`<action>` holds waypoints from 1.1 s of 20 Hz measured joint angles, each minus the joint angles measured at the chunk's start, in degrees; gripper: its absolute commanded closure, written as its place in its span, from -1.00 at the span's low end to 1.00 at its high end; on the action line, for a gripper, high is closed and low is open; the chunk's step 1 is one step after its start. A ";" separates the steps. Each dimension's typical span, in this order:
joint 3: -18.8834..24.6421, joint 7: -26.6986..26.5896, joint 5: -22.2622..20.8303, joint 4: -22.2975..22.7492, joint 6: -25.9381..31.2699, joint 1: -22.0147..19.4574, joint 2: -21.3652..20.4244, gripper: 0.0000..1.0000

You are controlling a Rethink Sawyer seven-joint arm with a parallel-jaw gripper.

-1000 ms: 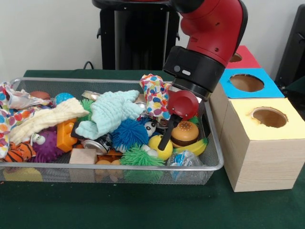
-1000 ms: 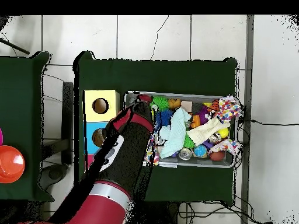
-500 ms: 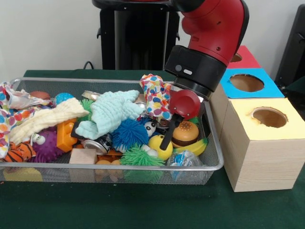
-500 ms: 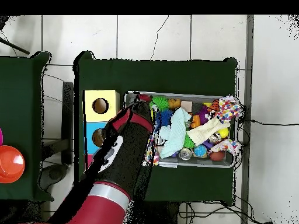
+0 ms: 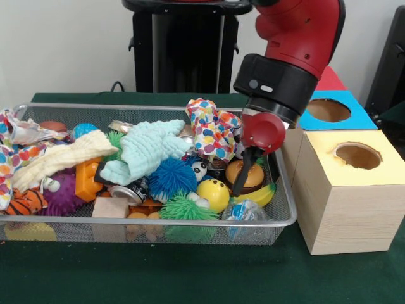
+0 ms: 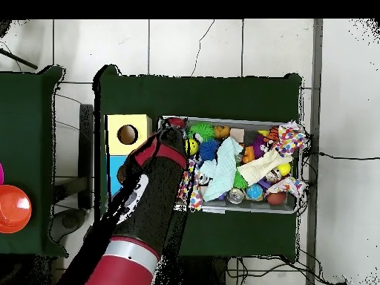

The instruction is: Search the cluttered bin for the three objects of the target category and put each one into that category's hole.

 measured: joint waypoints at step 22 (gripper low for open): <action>2.67 0.00 0.88 1.55 0.00 0.67 -2.00 1.00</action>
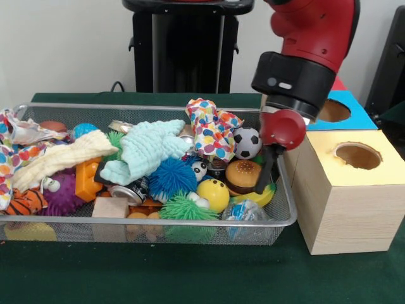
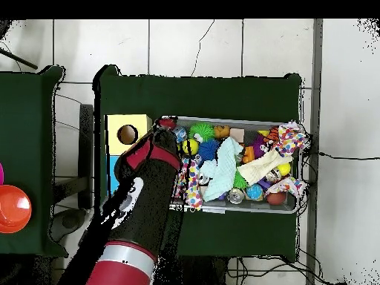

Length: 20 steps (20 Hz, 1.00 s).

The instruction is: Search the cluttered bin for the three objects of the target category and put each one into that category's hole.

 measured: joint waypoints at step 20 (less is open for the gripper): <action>-3.63 0.00 0.01 -0.56 0.02 8.11 0.87 1.00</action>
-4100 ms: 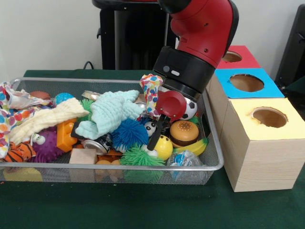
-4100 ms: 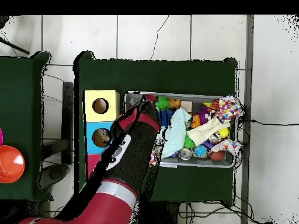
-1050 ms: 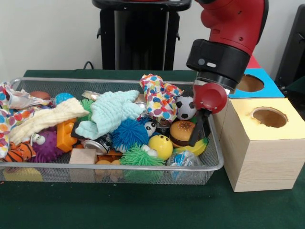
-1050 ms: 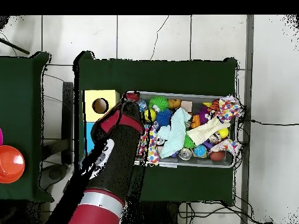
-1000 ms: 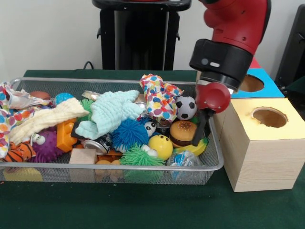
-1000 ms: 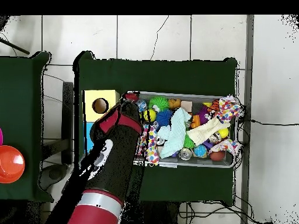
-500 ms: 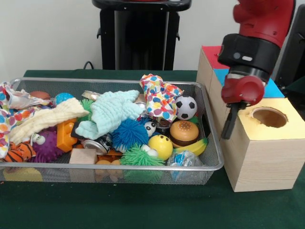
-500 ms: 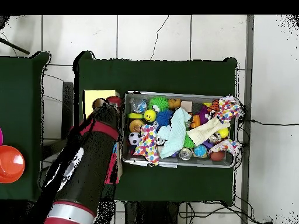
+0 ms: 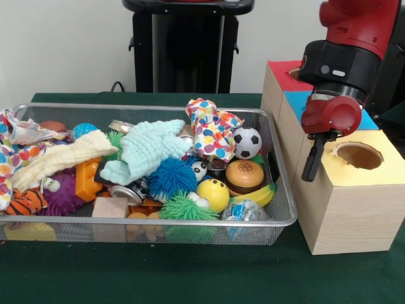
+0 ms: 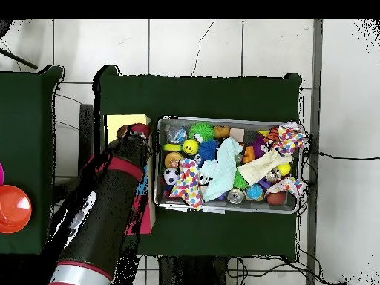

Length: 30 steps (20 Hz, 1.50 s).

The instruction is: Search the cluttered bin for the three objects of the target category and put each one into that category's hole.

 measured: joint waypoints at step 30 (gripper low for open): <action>7.53 0.01 1.07 0.59 1.12 -12.01 -3.00 -1.00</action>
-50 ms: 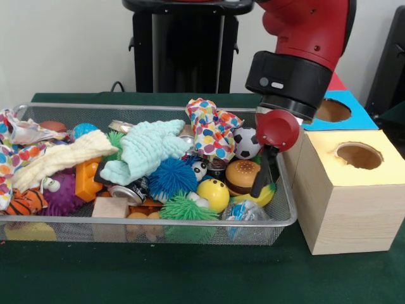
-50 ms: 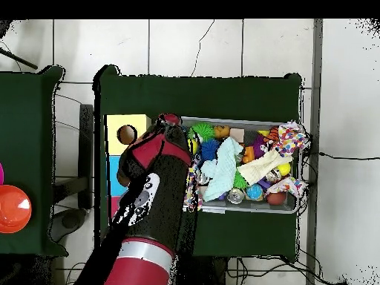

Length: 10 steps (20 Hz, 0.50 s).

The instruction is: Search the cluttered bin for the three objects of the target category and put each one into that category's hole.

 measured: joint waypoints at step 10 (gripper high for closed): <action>1.15 0.00 0.18 0.02 2.60 0.20 -0.68 -1.00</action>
